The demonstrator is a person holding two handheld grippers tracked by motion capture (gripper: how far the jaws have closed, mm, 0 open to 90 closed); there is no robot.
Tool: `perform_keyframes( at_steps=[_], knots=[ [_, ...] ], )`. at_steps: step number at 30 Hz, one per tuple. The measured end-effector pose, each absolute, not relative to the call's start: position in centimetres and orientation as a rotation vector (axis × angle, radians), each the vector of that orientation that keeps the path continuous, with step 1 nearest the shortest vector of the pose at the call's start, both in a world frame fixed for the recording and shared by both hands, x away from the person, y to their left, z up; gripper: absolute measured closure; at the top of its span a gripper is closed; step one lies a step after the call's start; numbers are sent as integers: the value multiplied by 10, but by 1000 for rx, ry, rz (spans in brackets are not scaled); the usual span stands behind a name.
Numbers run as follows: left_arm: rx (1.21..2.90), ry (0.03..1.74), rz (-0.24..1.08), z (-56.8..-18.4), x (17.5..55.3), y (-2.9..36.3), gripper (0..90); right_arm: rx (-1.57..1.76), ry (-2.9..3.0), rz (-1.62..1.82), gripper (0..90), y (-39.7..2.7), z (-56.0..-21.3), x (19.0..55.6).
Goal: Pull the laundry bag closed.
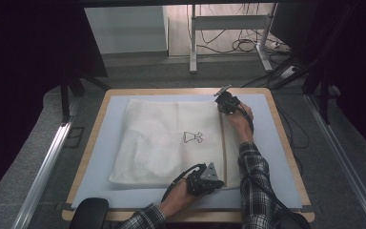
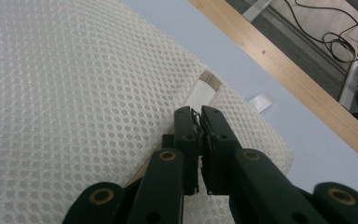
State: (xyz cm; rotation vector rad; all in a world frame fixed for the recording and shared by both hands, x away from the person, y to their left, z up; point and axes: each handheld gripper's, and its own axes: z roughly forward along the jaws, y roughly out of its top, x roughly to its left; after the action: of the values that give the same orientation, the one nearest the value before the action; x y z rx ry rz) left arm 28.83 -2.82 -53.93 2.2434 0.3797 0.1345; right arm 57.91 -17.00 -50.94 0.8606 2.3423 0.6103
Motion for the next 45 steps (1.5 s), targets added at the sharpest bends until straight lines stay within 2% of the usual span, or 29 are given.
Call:
perform_keyframes(
  at_steps=[13,27,36,45],
  knots=[
    [2243,381,128,-539,289,-28,900,868,2342,583,845,-165,-513,585],
    [2240,383,147,-539,287,-28,898,879,2340,610,771,-169,-511,577],
    [2201,426,112,-538,290,-26,794,896,2343,648,703,-177,-506,568],
    [2218,406,143,-534,289,-26,651,956,2332,723,620,-191,-503,560]
  ],
)
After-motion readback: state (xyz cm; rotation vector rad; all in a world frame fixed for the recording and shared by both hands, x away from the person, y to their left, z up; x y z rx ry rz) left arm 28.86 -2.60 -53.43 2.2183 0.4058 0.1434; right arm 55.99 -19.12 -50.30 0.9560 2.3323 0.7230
